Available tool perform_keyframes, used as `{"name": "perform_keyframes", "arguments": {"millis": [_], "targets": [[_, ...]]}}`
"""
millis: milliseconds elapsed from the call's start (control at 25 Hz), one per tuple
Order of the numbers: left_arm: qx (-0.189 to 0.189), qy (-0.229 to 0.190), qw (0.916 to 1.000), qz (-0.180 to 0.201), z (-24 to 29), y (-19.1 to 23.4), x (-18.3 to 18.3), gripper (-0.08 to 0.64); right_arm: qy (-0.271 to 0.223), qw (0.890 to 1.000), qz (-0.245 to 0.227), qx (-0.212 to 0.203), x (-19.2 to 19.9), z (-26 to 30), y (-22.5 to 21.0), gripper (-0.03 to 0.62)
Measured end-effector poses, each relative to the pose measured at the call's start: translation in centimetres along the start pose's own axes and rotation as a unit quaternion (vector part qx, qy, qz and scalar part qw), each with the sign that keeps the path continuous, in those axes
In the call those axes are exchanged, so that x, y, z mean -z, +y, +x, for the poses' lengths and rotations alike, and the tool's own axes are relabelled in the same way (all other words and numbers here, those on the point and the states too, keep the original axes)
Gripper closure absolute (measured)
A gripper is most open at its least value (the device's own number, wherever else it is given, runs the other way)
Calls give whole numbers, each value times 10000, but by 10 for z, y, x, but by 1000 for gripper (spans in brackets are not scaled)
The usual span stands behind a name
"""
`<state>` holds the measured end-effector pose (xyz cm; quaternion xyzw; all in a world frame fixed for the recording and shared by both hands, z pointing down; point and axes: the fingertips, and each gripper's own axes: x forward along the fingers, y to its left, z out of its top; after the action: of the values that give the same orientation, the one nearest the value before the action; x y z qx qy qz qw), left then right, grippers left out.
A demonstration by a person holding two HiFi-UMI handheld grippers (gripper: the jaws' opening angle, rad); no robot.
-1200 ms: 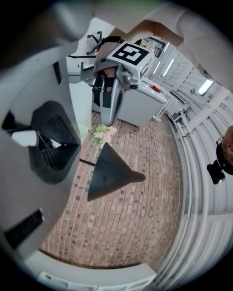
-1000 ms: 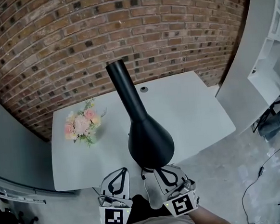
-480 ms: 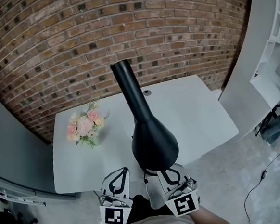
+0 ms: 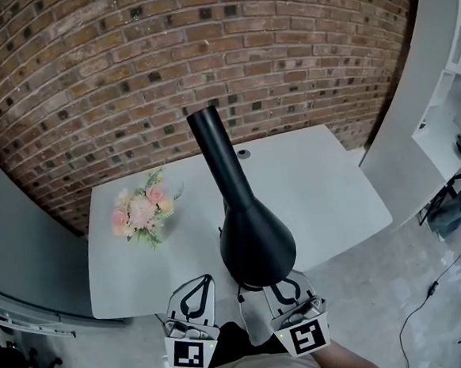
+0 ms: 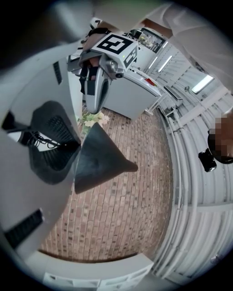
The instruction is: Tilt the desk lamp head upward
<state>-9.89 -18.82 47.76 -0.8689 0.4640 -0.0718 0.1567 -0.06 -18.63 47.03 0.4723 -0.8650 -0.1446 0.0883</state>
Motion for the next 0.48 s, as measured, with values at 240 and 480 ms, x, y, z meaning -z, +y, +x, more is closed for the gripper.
{"name": "perform_keyframes", "arguments": {"millis": [240, 480], "targets": [[-6, 176, 9998, -21, -2, 4, -2, 554, 62, 9999, 114, -35, -4, -2, -1, 575], [-39, 254, 9996, -116, -7, 6, -11, 554, 131, 9997, 228, -14, -13, -10, -2, 575]]}}
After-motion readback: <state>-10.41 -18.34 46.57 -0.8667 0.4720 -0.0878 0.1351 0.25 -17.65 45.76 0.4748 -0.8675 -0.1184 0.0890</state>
